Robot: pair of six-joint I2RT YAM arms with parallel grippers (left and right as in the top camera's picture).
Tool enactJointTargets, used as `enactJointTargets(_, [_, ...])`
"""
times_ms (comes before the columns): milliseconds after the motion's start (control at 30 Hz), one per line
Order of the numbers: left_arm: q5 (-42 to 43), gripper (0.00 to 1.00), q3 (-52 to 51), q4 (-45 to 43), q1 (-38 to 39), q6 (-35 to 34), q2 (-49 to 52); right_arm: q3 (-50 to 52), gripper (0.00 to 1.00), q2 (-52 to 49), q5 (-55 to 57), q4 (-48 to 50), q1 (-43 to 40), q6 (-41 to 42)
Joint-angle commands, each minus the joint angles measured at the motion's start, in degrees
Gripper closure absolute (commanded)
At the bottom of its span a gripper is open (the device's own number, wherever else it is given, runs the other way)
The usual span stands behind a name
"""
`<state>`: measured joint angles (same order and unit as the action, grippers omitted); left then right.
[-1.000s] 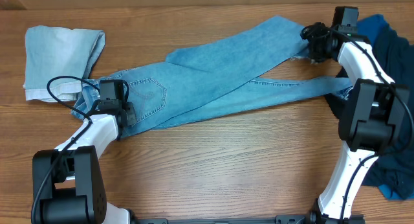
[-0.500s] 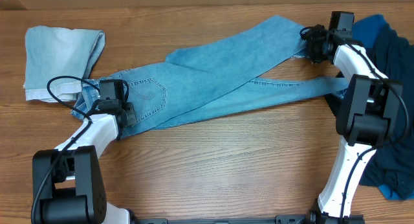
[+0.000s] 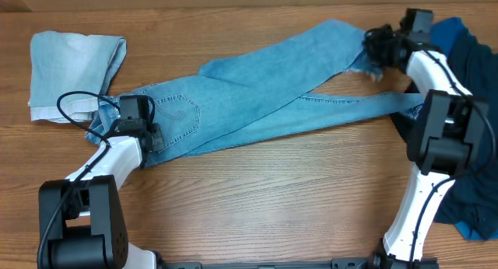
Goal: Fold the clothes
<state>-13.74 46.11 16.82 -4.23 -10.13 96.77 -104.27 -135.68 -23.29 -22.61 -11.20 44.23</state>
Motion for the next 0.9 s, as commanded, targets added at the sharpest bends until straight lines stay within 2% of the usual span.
enactJointTargets(0, [0.31,0.96,-1.84,4.17,-0.63,-0.59,0.74,-5.53,0.96,9.25,1.16,-15.15,-2.95,-8.31])
enactJointTargets(67, [0.85,0.96,0.37,6.78,-0.63,-0.57,-2.99,-5.53,0.96,17.64,5.46,-24.50,-3.43,-10.51])
enactJointTargets(200, [6.84,0.96,5.16,15.02,-0.63,-0.13,-15.67,-5.53,0.96,28.02,8.24,-35.10,-4.44,-14.58])
enactJointTargets(267, [7.54,0.96,5.18,17.77,-0.63,0.31,-20.39,-5.53,0.96,30.64,9.51,-40.19,-4.63,-15.80])
enactJointTargets(367, [12.26,0.95,5.16,22.29,-0.63,0.28,-22.64,-3.50,0.96,30.82,19.50,-47.60,-4.68,-16.04])
enactJointTargets(533, [14.75,0.96,4.61,20.00,-0.61,0.28,-14.19,1.16,0.96,30.77,19.80,-48.04,-4.74,-17.35])
enactJointTargets(733, [13.33,0.96,4.61,5.73,-0.59,-0.61,4.15,1.18,0.96,30.80,21.64,-50.88,-4.74,-19.82])
enactJointTargets(833, [11.58,0.96,4.63,4.48,-0.61,-0.85,11.54,2.58,0.96,30.80,22.43,-44.74,-5.05,-29.07])
enactJointTargets(867, [9.46,0.96,4.63,4.81,-0.61,-1.07,11.61,3.85,0.96,30.80,22.43,-42.07,-5.55,-29.51])
